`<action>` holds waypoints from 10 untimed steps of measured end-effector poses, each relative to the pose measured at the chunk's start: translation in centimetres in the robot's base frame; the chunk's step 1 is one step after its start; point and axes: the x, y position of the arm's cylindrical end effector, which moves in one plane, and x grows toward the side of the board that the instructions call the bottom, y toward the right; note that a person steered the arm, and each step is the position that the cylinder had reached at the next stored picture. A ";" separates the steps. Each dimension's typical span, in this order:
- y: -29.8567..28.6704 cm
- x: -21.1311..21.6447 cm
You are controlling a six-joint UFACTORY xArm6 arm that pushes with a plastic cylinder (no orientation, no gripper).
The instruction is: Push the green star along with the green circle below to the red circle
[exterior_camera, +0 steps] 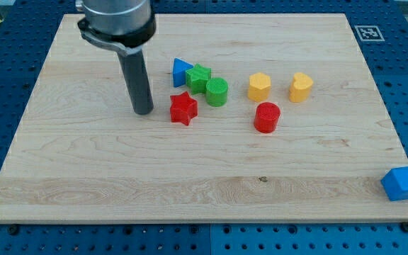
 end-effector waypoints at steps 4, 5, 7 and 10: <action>1.2 -3.2; 0.0 -4.1; -1.7 -9.2; 0.6 -10.8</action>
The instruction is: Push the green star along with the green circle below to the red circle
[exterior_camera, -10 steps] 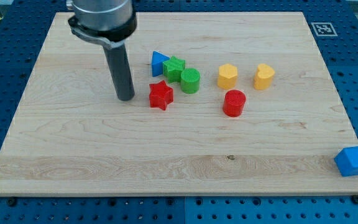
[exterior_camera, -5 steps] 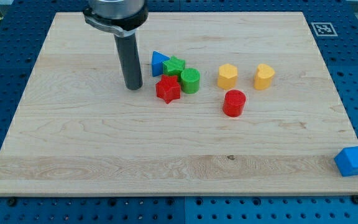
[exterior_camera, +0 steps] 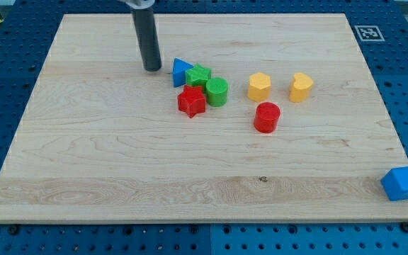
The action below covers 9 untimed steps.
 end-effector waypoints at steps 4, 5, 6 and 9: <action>8.6 2.0; 8.9 2.6; 8.9 3.5; 8.7 5.2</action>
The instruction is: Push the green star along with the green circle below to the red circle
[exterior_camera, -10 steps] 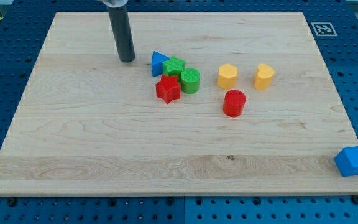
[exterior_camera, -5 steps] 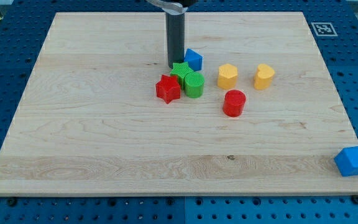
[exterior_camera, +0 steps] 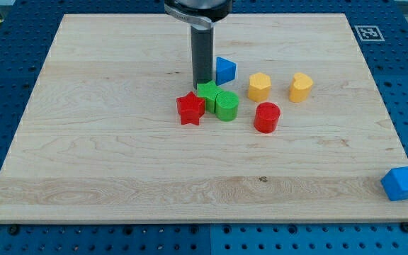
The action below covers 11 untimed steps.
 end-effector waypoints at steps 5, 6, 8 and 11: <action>8.4 6.1; 7.5 5.2; 3.4 0.8; 7.2 8.0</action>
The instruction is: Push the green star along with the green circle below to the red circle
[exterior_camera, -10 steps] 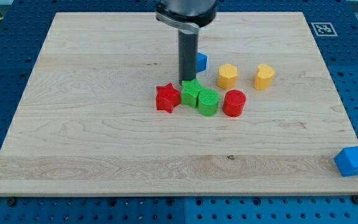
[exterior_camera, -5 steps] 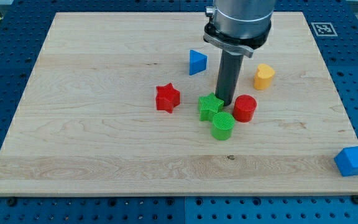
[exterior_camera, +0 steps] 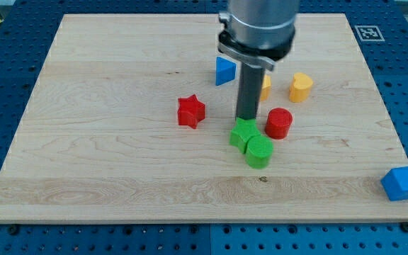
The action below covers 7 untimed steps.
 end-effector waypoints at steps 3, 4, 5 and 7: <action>1.3 2.1; 0.9 2.1; -1.4 2.1; -4.7 3.0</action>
